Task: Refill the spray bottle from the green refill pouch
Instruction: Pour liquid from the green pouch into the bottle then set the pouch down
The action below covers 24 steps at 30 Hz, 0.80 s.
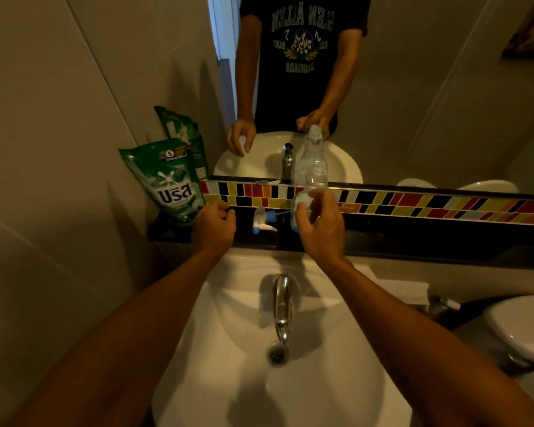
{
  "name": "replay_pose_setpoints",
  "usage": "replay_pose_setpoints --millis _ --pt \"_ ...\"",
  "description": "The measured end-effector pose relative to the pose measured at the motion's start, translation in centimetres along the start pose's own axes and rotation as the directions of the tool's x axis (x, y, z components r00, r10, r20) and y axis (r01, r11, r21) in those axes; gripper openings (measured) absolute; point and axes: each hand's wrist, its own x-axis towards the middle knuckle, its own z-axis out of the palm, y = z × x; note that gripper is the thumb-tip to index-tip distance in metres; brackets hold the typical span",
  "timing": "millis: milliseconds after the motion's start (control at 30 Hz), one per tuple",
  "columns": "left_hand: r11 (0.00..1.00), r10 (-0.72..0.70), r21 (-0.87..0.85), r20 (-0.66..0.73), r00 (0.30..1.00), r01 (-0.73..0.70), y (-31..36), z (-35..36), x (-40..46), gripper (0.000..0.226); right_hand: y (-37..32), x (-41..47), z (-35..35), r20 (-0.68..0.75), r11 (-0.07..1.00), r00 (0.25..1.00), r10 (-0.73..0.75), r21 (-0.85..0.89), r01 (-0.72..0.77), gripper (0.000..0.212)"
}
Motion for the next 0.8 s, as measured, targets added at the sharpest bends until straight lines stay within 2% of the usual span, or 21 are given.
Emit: replay_pose_setpoints --millis 100,333,433,600,800 --pt "0.999 0.046 0.016 -0.036 0.998 -0.046 -1.1 -3.0 0.0 0.013 -1.6 -0.6 2.4 0.095 0.999 0.995 0.005 0.037 -0.009 0.015" --pt "0.999 -0.032 -0.039 -0.086 0.996 0.029 -3.6 -9.9 0.5 0.027 -5.8 0.2 8.2 0.288 0.997 0.957 0.035 0.055 -0.053 0.009" --pt "0.990 -0.069 -0.126 -0.104 0.992 0.056 -4.4 -12.2 1.5 0.031 -7.4 1.1 10.7 0.346 0.997 0.938 0.039 0.056 -0.062 0.022" --pt "0.954 -0.180 -0.256 -0.074 0.981 0.156 -4.6 -14.1 3.7 0.057 -9.0 2.7 14.8 0.492 0.992 0.867 0.078 0.051 -0.118 0.041" --pt "0.965 -0.190 -0.195 -0.046 0.981 0.177 -5.6 -14.2 6.8 0.053 -9.4 5.1 18.7 0.579 0.974 0.810 0.091 0.118 -0.193 0.046"
